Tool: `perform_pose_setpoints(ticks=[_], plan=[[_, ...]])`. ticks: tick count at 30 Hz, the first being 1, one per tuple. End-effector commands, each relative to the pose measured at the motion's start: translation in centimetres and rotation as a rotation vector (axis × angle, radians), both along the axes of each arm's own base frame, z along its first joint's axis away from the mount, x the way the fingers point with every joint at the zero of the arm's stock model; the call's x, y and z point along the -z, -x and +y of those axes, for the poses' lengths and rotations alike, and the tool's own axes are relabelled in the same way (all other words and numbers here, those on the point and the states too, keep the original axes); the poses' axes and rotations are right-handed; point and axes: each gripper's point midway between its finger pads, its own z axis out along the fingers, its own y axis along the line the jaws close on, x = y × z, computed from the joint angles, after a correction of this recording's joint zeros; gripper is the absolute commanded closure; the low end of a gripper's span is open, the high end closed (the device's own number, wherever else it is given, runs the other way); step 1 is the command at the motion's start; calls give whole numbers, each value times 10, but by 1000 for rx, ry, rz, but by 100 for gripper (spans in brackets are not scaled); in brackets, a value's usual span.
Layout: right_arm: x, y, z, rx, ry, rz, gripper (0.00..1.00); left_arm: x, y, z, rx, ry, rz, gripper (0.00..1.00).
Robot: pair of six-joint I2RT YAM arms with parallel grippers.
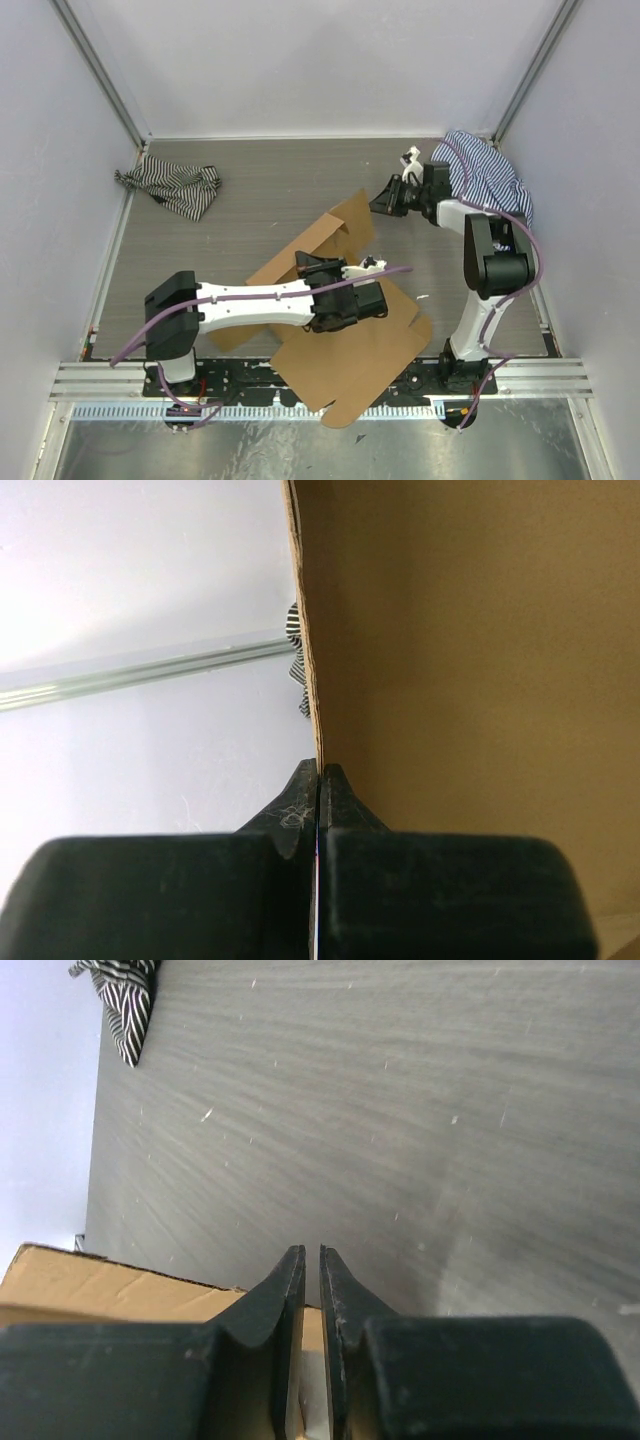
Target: Fold the paper box
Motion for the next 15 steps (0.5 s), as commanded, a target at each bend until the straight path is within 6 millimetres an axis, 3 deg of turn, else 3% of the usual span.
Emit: perform_pose_setpoints(ticks=[1, 8, 15], plan=[[-47, 32, 9, -92, -63, -127, 82, 6, 0, -8, 1, 16, 6, 100], [-49, 81, 4, -127, -18, -139, 81, 0, -1, -12, -10, 45, -2, 100], [-66, 103, -5, -84, 46, -161, 79, -5, -1, -14, -26, 44, -10, 100]])
